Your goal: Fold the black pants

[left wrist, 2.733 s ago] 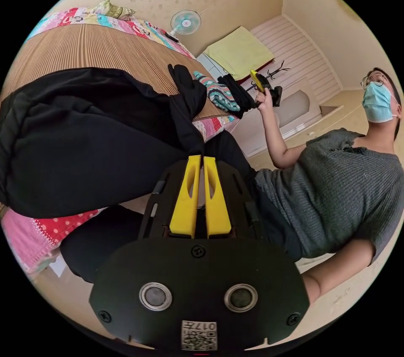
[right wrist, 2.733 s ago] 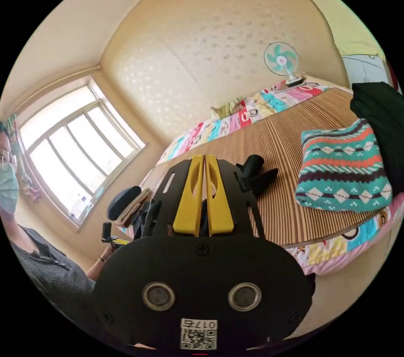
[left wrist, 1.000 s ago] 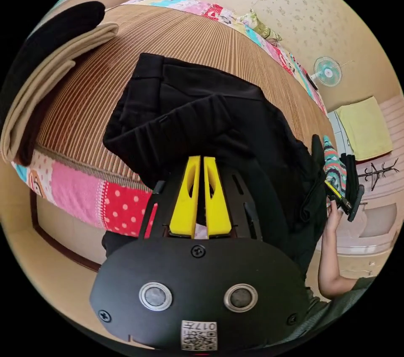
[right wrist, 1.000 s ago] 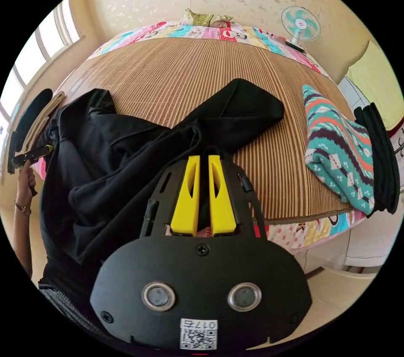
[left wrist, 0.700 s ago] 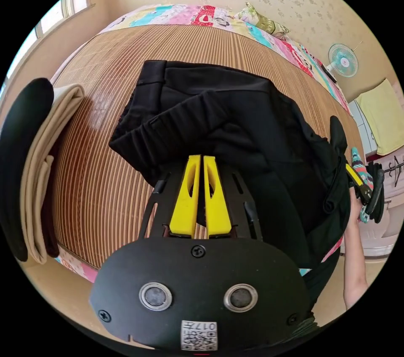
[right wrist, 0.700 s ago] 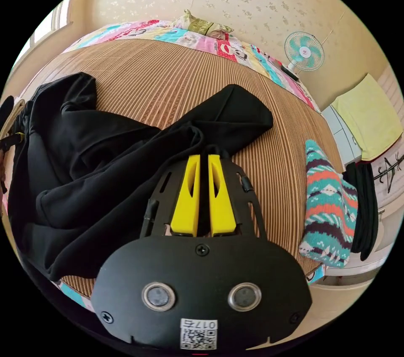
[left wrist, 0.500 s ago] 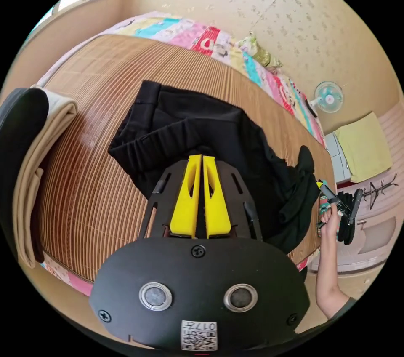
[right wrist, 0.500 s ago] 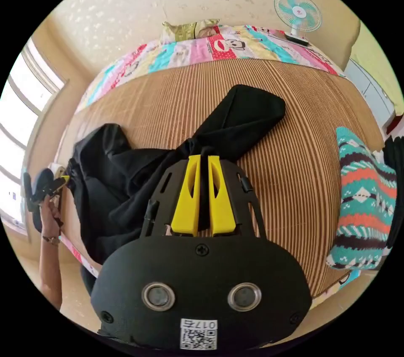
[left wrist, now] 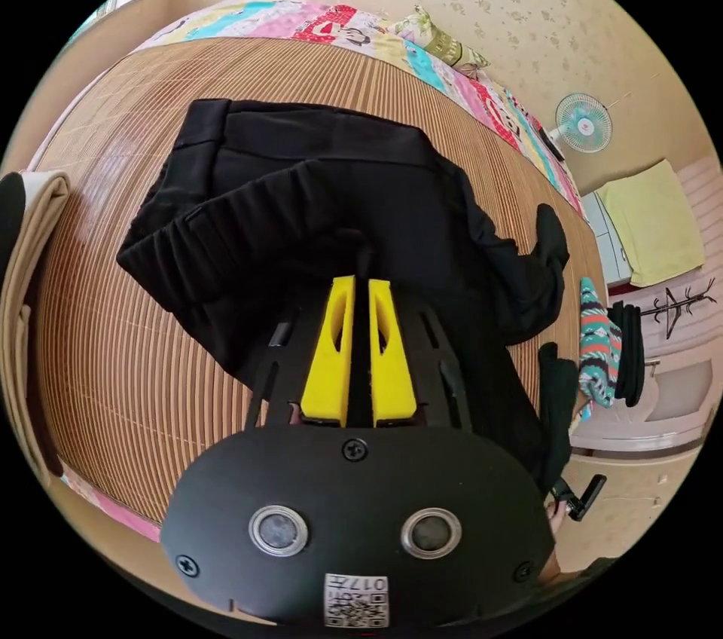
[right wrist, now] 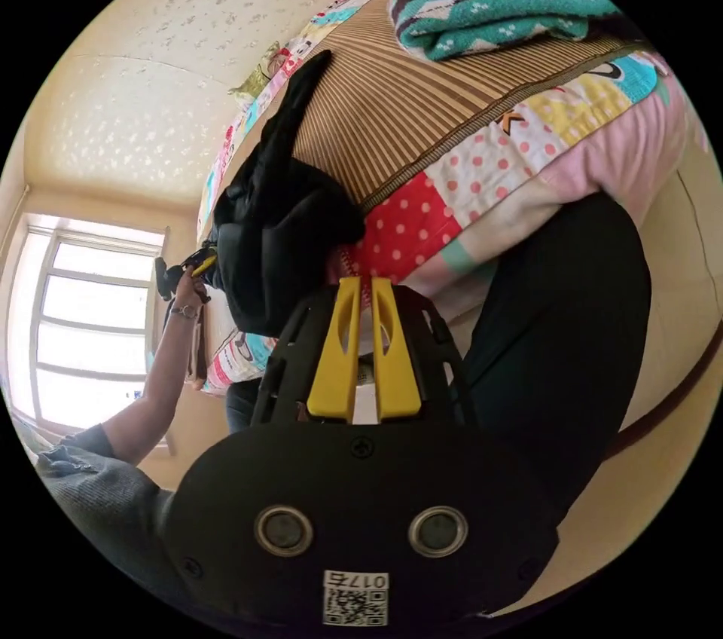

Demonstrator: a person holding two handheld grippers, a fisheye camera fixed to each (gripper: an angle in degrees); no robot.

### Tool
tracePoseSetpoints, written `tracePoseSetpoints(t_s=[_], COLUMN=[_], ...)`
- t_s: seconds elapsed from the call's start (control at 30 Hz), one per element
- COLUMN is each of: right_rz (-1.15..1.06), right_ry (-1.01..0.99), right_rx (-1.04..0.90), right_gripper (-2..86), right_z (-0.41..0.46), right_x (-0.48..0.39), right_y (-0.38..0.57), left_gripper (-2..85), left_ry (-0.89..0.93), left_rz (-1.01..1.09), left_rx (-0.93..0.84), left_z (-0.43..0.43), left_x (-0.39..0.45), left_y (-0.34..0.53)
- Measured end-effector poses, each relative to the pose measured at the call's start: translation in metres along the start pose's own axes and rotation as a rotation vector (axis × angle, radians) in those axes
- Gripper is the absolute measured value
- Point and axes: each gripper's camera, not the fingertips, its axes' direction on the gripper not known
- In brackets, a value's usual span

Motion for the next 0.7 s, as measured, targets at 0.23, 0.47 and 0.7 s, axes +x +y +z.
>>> tracePoseSetpoints(t_s=[0.23,0.47,0.7], right_rz=[-0.084,-0.087,-0.192], right_ry=[-0.068,-0.051,-0.067], right_rx=[0.080,0.266,-0.029], right_gripper=[4.1,9.7,18.2], right_z=[-0.049,-0.119,-0.071], right_x=[-0.025,-0.020,-0.056], right_y=[-0.042,-0.065,-0.149], left_gripper=[-0.7,4.2,16.6], left_ry=[0.946,0.770,0.676], left_rz=[-0.095,-0.582,-0.570], left_rx=[0.464,0.500,0.407], left_z=[-0.142,-0.216,-0.249], left_x=[-0.187,-0.355,-0.370], left_y=[0.103,0.319,0.317])
